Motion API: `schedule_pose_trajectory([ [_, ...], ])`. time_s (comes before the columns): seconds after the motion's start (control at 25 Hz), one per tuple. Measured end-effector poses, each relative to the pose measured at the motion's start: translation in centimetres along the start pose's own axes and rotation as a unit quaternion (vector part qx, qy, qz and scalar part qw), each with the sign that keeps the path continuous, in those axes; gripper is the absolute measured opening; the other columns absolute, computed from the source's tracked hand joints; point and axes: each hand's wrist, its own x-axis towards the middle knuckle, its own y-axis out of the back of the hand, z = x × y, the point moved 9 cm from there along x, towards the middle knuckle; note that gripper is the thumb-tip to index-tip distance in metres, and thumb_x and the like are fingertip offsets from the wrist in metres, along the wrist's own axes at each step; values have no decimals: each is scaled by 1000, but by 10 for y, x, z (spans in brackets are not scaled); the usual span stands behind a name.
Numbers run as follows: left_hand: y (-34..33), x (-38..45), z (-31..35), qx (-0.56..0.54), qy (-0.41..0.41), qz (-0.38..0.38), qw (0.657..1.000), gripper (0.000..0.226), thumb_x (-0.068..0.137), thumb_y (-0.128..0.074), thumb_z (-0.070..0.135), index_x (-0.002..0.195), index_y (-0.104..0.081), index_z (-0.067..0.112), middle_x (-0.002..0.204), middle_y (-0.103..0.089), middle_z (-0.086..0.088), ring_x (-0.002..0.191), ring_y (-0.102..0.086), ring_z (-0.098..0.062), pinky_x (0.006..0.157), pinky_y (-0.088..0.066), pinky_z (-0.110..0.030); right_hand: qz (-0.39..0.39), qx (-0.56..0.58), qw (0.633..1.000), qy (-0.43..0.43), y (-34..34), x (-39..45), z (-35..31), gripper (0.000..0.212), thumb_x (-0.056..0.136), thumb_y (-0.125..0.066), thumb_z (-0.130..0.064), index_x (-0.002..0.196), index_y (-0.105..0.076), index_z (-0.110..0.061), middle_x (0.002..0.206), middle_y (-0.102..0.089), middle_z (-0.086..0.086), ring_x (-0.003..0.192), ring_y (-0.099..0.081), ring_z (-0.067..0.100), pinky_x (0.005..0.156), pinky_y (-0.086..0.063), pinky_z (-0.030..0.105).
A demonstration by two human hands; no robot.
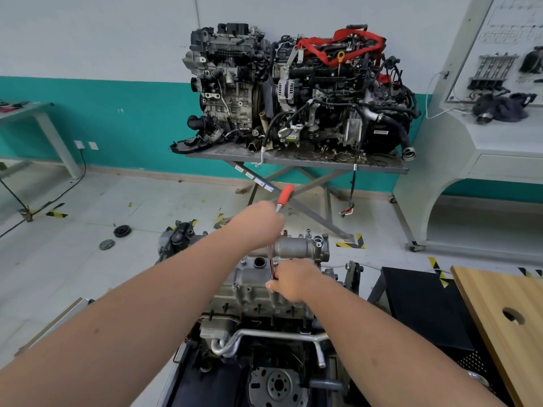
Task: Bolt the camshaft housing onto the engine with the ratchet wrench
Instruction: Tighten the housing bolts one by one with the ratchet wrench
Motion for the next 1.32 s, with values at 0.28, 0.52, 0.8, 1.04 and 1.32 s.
schedule_pose_trajectory([
  [0.28,0,-60,45,350,-417,271,793,16,89,-65,31,78,-64,20,85,-64,4,79,-61,-20,83,-47,-38,-5,36,999,-6,2,-5,0,38,100,-51,-47,97,-71,-14,95,-72,3,93,-66,22,88,-54,40],
  [0.52,-5,-50,-3,74,-247,334,907,36,86,-57,42,108,-71,17,132,-60,-4,115,-57,-25,97,-42,-42,-1,40,999,8,4,-7,-7,37,101,-51,-40,113,-69,-10,110,-71,7,104,-65,26,96,-50,41],
  [0.8,-43,-38,-24,-425,-101,200,877,32,97,-31,56,124,-47,53,129,-62,12,108,-64,-6,94,-53,-28,-25,99,995,-14,7,-10,-6,20,102,-44,-22,97,-62,-13,98,-69,4,86,-64,25,81,-52,37],
  [1.04,-58,-13,-44,-708,81,51,700,53,103,-31,55,93,-68,17,84,-71,-4,67,-66,-17,57,-41,-29,-36,23,999,-5,8,-11,-7,38,101,-47,-43,107,-72,-16,102,-73,5,99,-66,24,94,-52,41],
  [1.32,-50,-13,-44,-715,72,-21,695,33,98,-40,32,93,-66,13,88,-71,-6,71,-68,-21,64,-43,-34,-35,7,999,-5,7,-9,-5,41,102,-46,-48,109,-71,-17,107,-71,5,103,-65,25,96,-51,43],
])
